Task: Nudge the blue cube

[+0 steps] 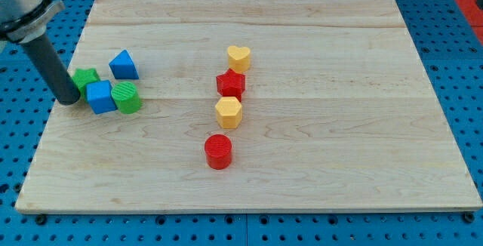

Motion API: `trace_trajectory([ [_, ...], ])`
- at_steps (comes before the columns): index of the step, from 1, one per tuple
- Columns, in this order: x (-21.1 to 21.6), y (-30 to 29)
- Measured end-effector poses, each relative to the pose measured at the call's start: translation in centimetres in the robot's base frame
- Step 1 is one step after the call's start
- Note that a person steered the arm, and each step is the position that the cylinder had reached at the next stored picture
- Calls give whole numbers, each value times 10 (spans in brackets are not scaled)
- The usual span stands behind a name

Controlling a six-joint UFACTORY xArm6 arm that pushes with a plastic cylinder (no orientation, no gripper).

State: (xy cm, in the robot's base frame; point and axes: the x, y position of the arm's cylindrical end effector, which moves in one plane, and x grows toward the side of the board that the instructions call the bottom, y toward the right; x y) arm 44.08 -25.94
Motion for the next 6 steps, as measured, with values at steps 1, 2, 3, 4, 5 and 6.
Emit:
trace_trajectory([
  [1, -4, 18],
  [2, 12, -7],
  [3, 26, -4],
  [4, 44, 38],
  [5, 43, 39],
  [6, 32, 40],
])
